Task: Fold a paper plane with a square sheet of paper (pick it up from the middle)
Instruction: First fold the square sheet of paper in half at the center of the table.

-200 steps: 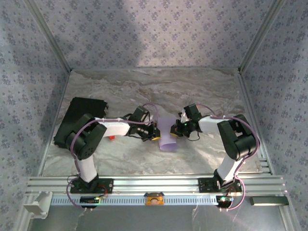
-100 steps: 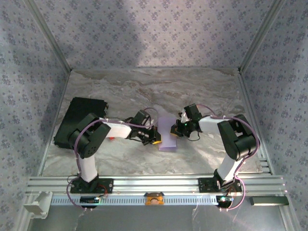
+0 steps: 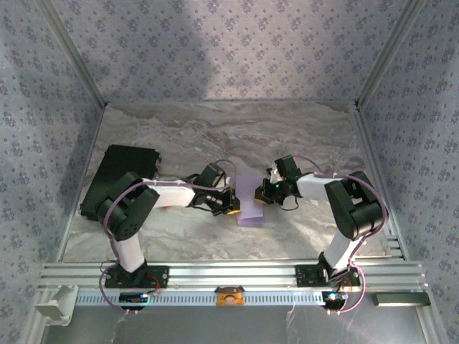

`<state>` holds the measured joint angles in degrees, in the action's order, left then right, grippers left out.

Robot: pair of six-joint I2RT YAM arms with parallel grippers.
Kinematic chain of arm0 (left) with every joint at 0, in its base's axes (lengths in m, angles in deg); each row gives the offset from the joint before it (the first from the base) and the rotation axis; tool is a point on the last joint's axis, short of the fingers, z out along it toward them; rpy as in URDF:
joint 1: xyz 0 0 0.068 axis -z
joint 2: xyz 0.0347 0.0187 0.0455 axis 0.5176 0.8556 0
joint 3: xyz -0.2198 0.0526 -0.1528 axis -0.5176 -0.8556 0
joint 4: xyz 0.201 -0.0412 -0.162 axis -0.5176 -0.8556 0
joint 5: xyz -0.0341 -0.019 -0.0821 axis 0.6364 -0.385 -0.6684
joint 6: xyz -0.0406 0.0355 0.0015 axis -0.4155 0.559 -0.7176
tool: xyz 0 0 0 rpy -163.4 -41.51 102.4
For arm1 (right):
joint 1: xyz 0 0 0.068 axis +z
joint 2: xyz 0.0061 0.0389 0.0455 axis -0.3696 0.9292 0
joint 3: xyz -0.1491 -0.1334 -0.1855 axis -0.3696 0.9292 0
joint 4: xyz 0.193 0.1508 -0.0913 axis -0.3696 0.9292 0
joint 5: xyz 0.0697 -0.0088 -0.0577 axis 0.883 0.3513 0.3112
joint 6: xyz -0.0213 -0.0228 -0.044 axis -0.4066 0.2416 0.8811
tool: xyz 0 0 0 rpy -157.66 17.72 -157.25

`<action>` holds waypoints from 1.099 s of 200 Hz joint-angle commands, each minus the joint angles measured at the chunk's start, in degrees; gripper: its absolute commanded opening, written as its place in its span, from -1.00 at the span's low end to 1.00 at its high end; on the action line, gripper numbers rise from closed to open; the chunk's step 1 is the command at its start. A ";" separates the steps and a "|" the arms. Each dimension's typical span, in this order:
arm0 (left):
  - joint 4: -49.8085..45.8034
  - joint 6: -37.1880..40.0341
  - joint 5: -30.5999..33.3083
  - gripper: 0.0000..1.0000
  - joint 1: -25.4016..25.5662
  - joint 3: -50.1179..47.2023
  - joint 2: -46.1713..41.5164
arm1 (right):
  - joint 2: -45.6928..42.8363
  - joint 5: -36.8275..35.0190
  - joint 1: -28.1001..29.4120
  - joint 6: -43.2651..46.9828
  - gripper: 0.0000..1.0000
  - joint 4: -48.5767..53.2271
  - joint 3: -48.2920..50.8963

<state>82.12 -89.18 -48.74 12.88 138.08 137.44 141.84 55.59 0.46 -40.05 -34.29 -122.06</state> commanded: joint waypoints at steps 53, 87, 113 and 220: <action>0.96 -1.17 -1.99 -0.93 1.44 -0.29 1.94 | 0.96 -4.46 -0.46 0.20 -0.99 5.67 2.33; -1.93 1.76 -1.48 -0.95 2.26 -1.18 3.50 | 1.03 -4.53 -0.53 0.12 -0.99 5.65 2.44; -4.34 4.56 -1.20 -0.96 2.61 -2.31 3.85 | 1.30 -4.53 -0.50 0.03 -0.99 5.34 2.44; -13.85 12.15 2.43 -0.94 6.11 -1.48 -0.41 | 1.51 -4.57 -0.41 0.02 -0.99 5.58 2.16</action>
<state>78.12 -80.17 -46.83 17.54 137.31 137.84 141.76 56.01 0.37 -40.05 -33.92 -121.86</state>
